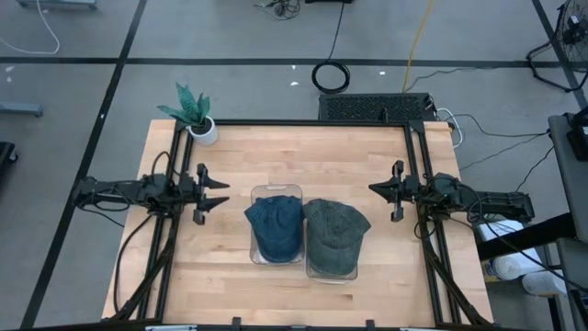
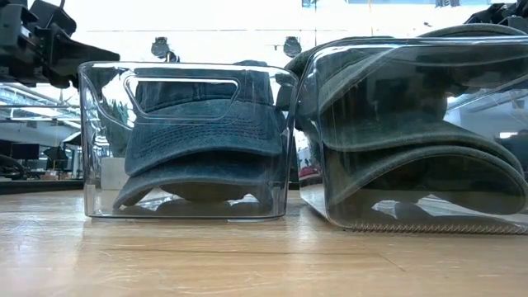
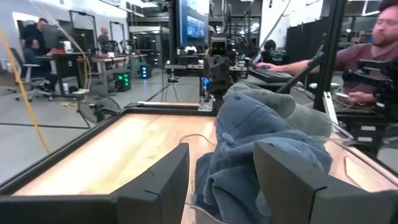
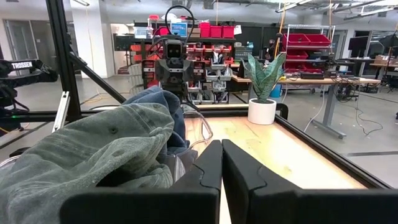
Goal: Pick & Place hat
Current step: Return to Home Position
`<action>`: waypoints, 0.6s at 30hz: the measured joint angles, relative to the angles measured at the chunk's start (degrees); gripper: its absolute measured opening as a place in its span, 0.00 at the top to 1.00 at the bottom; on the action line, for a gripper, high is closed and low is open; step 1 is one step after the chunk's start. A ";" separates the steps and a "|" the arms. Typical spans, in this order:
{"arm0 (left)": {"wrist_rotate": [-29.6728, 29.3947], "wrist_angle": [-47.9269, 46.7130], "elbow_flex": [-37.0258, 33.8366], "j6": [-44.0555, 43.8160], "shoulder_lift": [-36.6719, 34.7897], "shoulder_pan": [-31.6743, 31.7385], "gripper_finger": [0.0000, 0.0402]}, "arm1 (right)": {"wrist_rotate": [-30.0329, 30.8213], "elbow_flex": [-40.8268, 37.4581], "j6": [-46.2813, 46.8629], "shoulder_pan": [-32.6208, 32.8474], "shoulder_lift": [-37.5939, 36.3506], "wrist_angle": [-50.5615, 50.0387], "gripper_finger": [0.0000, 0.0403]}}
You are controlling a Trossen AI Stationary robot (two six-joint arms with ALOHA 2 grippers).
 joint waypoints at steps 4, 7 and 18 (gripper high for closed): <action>0.86 -1.20 0.13 -0.19 0.00 0.44 0.54 | 0.02 0.00 0.00 0.02 0.00 0.00 1.00; 0.85 -1.06 0.13 -0.36 0.00 0.44 0.54 | 0.01 0.01 0.00 0.01 0.00 0.00 1.00; 0.74 -0.25 0.05 3.39 0.02 0.40 0.54 | 0.00 0.00 0.00 0.02 0.00 -0.02 1.00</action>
